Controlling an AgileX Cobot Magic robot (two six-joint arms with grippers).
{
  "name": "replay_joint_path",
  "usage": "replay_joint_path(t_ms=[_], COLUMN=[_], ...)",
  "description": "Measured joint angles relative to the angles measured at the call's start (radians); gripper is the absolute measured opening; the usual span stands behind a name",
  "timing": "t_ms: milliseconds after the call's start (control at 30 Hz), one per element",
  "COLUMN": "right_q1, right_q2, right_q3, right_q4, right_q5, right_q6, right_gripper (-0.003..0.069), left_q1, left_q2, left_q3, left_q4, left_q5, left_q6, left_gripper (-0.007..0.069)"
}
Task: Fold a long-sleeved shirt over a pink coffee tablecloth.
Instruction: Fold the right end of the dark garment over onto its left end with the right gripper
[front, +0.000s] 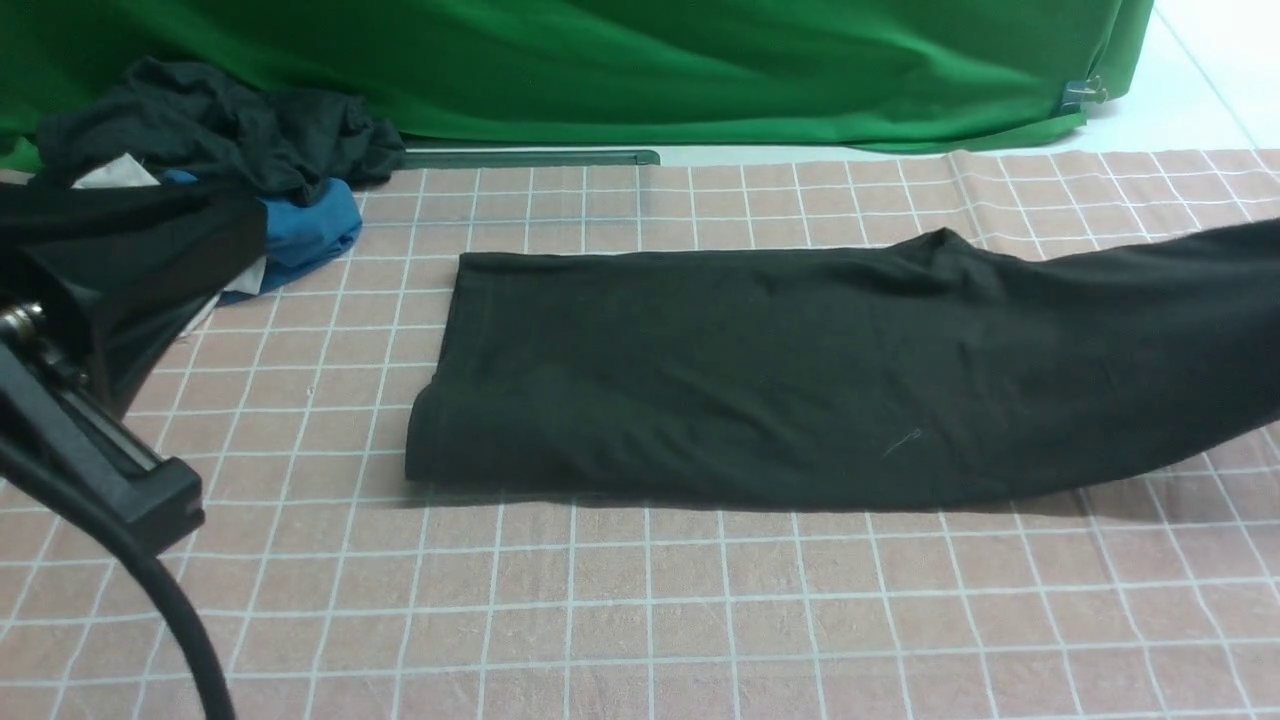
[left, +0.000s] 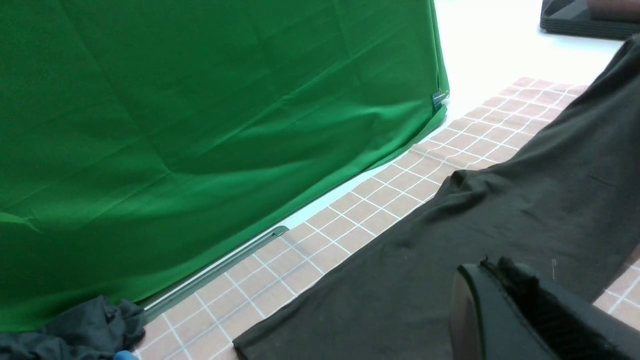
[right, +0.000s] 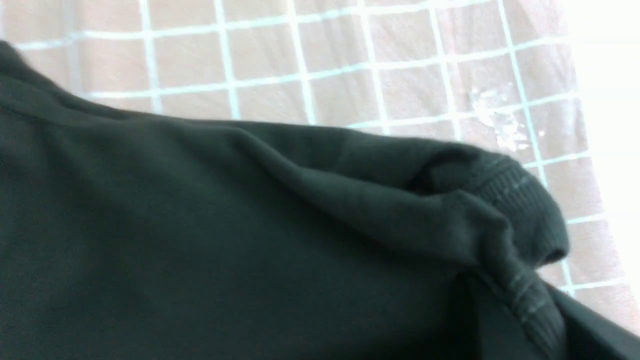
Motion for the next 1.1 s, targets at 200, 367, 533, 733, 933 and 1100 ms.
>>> replay_joint_path(t_ms=[200, 367, 533, 733, 933, 1100], right_q1=[0.122, 0.265, 0.380, 0.493, 0.603, 0.682], right_q2=[-0.090, -0.102, -0.101, -0.060, 0.053, 0.143], right_q3=[0.000, 0.000, 0.000, -0.042, -0.149, -0.230], right_q4=[0.111, 0.221, 0.302, 0.409, 0.506, 0.532], right_q5=[0.020, 0.016, -0.032, -0.067, -0.058, -0.056], right_q6=[0.000, -0.003, -0.004, -0.017, -0.051, -0.054], right_gripper=[0.0045, 0.0045, 0.0045, 0.0045, 0.0043, 0.0042], left_q1=[0.000, 0.000, 0.000, 0.000, 0.000, 0.000], left_q2=[0.000, 0.000, 0.000, 0.000, 0.000, 0.000], left_q3=[0.000, 0.000, 0.000, 0.000, 0.000, 0.000], left_q4=[-0.001, 0.014, 0.021, 0.025, 0.031, 0.038], left_q5=[0.003, 0.003, 0.003, 0.003, 0.003, 0.003], left_q6=[0.000, 0.000, 0.000, 0.000, 0.000, 0.000], left_gripper=[0.0017, 0.0017, 0.0017, 0.0017, 0.0017, 0.0017])
